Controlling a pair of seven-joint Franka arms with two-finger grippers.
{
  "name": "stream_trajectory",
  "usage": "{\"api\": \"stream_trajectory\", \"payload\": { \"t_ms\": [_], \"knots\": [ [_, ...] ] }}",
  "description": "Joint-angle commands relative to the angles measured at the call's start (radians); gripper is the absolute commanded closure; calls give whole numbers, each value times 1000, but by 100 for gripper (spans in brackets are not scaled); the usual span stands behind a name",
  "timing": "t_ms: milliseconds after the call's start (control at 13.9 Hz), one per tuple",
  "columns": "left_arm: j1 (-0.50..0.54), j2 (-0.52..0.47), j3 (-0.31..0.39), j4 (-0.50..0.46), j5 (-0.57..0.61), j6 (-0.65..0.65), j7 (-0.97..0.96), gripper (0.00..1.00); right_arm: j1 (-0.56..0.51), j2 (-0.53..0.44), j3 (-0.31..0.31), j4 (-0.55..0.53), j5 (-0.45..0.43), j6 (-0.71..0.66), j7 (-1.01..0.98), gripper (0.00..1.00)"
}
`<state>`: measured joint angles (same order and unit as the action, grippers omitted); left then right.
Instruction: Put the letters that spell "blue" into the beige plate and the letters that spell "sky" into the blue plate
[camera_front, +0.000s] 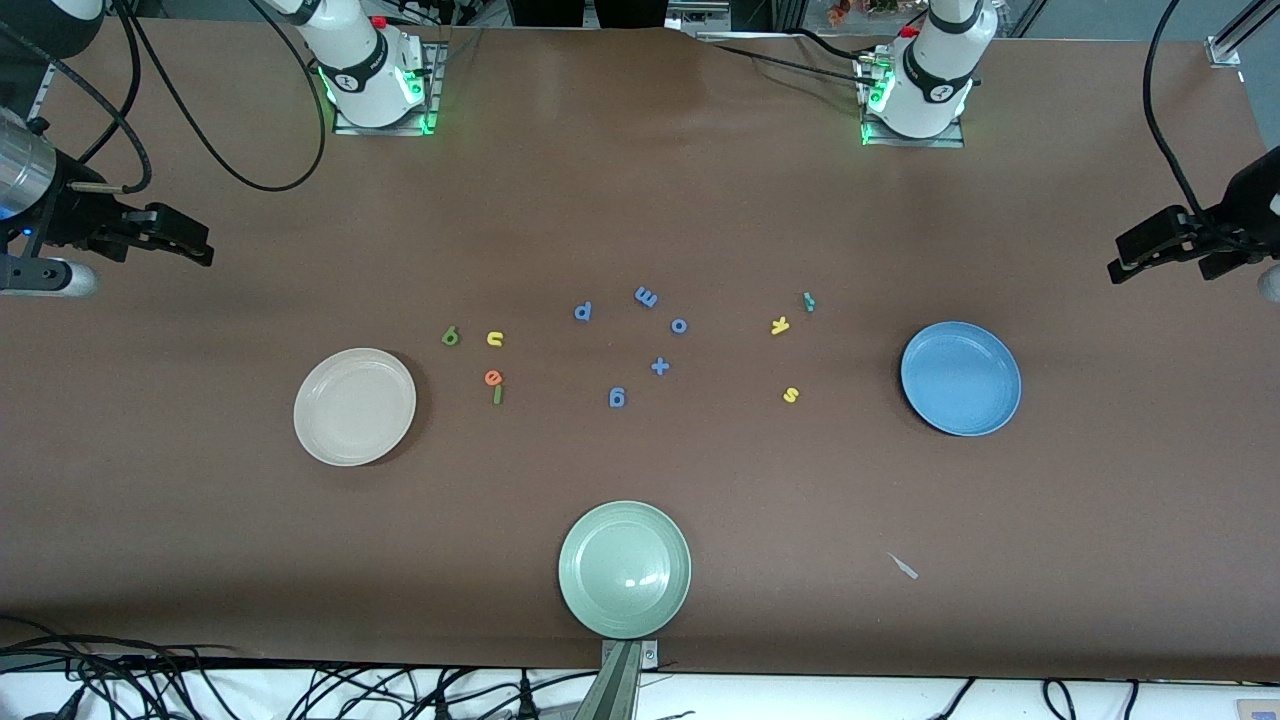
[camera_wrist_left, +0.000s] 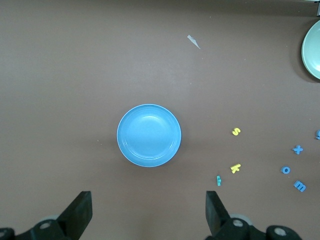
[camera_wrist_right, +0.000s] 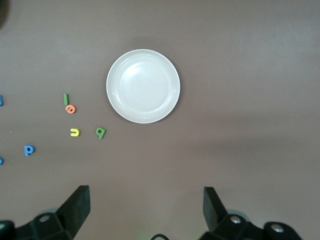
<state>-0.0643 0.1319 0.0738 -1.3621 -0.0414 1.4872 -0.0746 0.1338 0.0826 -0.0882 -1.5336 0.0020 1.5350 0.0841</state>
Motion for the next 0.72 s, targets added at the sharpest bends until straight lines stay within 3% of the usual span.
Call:
{"api": "stream_trajectory", "payload": {
  "t_ms": [0,646],
  "knots": [
    [-2,3,-5,15,26,-1,16,0,0,-38,4,-43,-13,36,9,0],
    [-2,2,-5,15,28,-1,16,0,0,-35,2,-36,-11,37,8,0]
  ]
}}
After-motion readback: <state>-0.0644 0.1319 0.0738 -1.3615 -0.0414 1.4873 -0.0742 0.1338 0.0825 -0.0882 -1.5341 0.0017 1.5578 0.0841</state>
